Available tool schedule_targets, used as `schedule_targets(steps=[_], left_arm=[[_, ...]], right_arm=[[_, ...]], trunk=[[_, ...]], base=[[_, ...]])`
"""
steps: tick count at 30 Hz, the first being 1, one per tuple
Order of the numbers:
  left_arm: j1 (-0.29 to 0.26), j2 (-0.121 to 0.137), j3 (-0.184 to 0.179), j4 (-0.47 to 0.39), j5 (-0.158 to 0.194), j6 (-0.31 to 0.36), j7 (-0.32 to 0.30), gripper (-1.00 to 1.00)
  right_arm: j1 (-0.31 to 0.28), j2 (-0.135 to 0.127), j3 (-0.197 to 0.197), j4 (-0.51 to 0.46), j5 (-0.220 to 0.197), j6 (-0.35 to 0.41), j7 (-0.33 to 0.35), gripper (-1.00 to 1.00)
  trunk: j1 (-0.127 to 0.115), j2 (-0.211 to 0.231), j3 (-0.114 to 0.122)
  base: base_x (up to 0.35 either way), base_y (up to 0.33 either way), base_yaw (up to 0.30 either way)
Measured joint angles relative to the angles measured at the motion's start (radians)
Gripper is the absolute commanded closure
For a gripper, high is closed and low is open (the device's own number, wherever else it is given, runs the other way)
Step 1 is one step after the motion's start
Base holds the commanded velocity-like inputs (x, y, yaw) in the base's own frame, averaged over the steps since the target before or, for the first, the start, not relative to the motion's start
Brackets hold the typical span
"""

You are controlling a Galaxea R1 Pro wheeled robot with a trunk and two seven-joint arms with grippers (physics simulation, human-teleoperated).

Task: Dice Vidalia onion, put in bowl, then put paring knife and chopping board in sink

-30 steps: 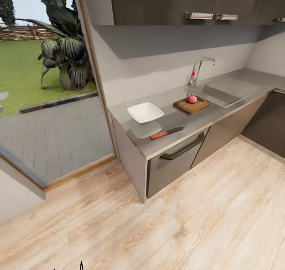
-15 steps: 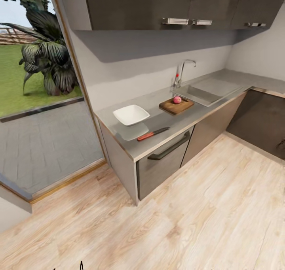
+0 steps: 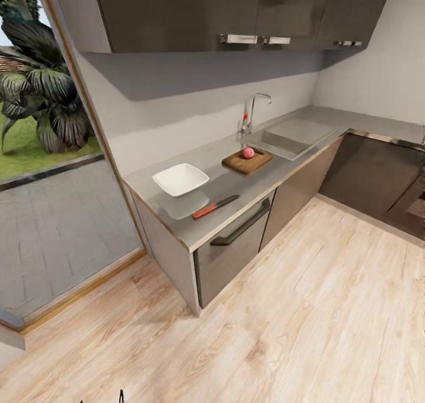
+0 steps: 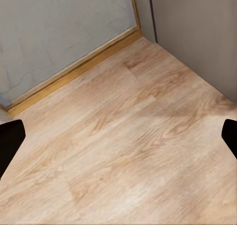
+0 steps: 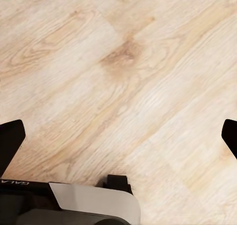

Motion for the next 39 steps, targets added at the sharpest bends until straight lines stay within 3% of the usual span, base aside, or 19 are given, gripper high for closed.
schedule_targets(steps=[13,29,39], left_arm=[[0.000,0.000,0.000,0.000,0.000,0.000,0.000,-1.00],[0.000,0.000,0.000,0.000,0.000,0.000,-0.001,-1.00],[0.000,0.000,0.000,0.000,0.000,0.000,-0.003,-1.00]], right_arm=[[0.000,0.000,0.000,0.000,0.000,0.000,0.000,-1.00],[0.000,0.000,0.000,0.000,0.000,0.000,0.000,-1.00],[0.000,-0.001,0.000,0.000,0.000,0.000,0.000,-1.00]], trunk=[[0.000,0.000,0.016],[0.000,0.000,0.035],[0.000,0.000,0.047]], base=[[0.170,0.198,-0.208],[0.012,0.014,-0.208],[0.000,0.249,-0.208]])
